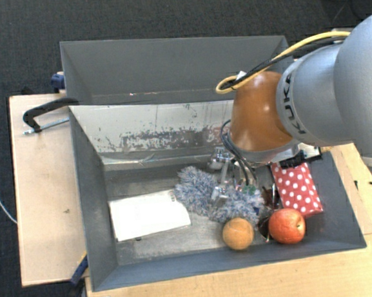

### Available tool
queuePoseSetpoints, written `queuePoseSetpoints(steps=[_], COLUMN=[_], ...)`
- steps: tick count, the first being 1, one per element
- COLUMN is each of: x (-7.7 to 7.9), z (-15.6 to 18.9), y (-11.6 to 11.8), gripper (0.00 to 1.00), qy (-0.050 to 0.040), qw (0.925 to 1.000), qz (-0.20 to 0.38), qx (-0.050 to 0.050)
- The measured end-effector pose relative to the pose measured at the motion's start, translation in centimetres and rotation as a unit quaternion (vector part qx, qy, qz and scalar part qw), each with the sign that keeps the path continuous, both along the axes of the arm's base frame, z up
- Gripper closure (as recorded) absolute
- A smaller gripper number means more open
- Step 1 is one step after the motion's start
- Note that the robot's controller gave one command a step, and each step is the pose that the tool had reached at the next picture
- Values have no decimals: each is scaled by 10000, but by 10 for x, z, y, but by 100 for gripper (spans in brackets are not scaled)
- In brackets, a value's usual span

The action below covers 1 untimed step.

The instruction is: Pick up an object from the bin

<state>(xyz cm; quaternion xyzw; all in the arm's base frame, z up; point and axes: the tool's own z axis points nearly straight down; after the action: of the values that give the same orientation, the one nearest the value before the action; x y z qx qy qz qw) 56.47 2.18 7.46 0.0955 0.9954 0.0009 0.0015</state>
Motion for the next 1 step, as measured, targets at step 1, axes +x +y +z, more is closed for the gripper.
queuePoseSetpoints(steps=[1], x=[0], z=[2], y=[0], gripper=[100], qy=[7], qw=[9992], qz=[-391], qx=[4])
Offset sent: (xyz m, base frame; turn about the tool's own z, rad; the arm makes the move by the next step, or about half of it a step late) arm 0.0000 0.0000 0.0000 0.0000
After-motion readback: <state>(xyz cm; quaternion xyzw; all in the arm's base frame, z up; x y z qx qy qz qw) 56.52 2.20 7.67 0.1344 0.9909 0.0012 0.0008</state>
